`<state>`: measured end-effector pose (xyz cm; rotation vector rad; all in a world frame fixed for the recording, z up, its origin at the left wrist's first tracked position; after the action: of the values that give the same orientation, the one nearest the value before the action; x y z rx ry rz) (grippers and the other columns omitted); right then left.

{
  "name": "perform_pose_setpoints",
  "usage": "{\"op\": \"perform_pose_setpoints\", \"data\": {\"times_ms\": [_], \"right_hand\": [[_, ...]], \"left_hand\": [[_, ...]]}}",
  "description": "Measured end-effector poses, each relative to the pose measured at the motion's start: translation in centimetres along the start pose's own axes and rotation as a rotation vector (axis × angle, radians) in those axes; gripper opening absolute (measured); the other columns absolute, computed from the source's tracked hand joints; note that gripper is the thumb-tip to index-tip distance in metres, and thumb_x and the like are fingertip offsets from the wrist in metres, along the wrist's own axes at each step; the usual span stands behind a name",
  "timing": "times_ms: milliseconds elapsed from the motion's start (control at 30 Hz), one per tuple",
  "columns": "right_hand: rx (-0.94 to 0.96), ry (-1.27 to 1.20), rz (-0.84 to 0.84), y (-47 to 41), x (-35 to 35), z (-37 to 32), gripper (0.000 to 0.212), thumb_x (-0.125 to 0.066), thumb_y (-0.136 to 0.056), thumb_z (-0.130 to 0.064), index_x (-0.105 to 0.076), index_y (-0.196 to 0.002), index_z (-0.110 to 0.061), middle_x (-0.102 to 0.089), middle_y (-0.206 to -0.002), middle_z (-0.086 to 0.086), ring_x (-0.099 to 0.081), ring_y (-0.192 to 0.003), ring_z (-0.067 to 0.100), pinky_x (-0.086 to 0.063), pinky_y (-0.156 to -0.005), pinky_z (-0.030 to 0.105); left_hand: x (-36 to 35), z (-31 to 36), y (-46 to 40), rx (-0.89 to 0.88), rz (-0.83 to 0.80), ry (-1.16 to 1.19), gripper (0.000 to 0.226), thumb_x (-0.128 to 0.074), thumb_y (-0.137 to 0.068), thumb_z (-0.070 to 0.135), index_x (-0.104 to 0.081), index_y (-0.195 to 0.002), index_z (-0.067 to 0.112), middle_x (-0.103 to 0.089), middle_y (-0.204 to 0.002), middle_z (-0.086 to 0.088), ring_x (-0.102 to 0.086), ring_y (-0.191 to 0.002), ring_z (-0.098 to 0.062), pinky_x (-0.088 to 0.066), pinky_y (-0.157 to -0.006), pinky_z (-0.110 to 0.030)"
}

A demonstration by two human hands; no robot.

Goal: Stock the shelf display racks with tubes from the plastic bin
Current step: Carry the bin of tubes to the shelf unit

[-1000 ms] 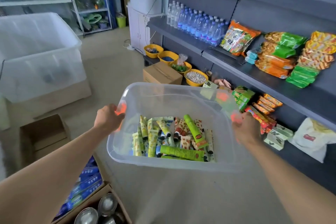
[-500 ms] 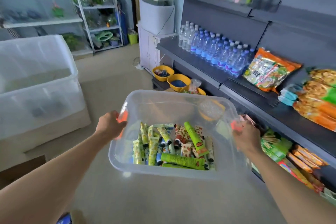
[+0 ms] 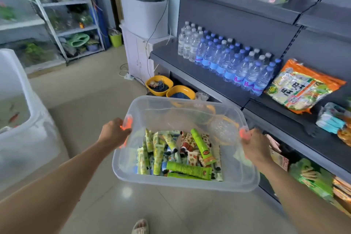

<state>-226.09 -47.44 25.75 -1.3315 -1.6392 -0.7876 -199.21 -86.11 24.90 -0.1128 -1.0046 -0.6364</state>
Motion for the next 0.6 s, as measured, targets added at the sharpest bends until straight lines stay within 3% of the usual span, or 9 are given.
{"op": "perform_pose_setpoints", "data": {"times_ms": [167, 333, 500, 600], "right_hand": [[-0.116, 0.029, -0.025, -4.5, -4.1, -2.5, 0.024, -0.053, -0.090, -0.009, -0.047, -0.108, 0.006, -0.062, -0.095, 0.028, -0.062, -0.092, 0.042, -0.032, -0.060, 0.032], [-0.222, 0.075, -0.010, -9.3, -7.4, -3.2, 0.022, -0.055, -0.087, -0.009, -0.054, -0.100, 0.008, -0.064, -0.089, 0.029, -0.063, -0.087, 0.042, -0.030, -0.054, 0.028], [-0.373, -0.006, -0.043, -14.1, -12.5, -2.1, 0.030, -0.056, -0.089, -0.011, -0.048, -0.110, 0.009, -0.061, -0.100, 0.032, -0.060, -0.096, 0.045, -0.043, -0.068, 0.038], [-0.418, -0.036, -0.060, -16.9, -15.4, -1.4, 0.030, -0.055, -0.092, -0.016, -0.050, -0.104, 0.012, -0.060, -0.096, 0.031, -0.062, -0.092, 0.043, -0.035, -0.065, 0.032]], "left_hand": [[0.1, 3.2, -11.2, -0.079, -0.070, -0.067, 0.031, -0.059, -0.087, 0.020, -0.057, -0.114, 0.005, -0.065, -0.107, -0.017, -0.059, -0.099, -0.033, -0.040, -0.072, -0.030], [-2.4, 6.2, -20.5, -0.119, -0.155, -0.144, 0.029, -0.059, -0.088, 0.023, -0.057, -0.111, 0.006, -0.066, -0.106, -0.017, -0.060, -0.099, -0.034, -0.041, -0.074, -0.031], [-6.9, 9.6, -28.7, -0.153, -0.219, -0.219, 0.031, -0.059, -0.089, 0.022, -0.055, -0.115, 0.004, -0.065, -0.109, -0.019, -0.059, -0.103, -0.036, -0.044, -0.080, -0.034], [-10.0, 11.3, -33.1, -0.161, -0.259, -0.258, 0.031, -0.057, -0.090, 0.021, -0.053, -0.116, 0.004, -0.064, -0.110, -0.020, -0.059, -0.103, -0.036, -0.043, -0.079, -0.034]]}}
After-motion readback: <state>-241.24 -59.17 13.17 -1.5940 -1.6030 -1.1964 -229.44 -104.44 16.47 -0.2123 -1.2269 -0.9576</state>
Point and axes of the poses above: each hand's wrist, its own y-axis away from the middle knuckle, its own x-axis out of the back of the hand, z = x × y, the point moved 10 cm from there along -y, towards the middle knuckle
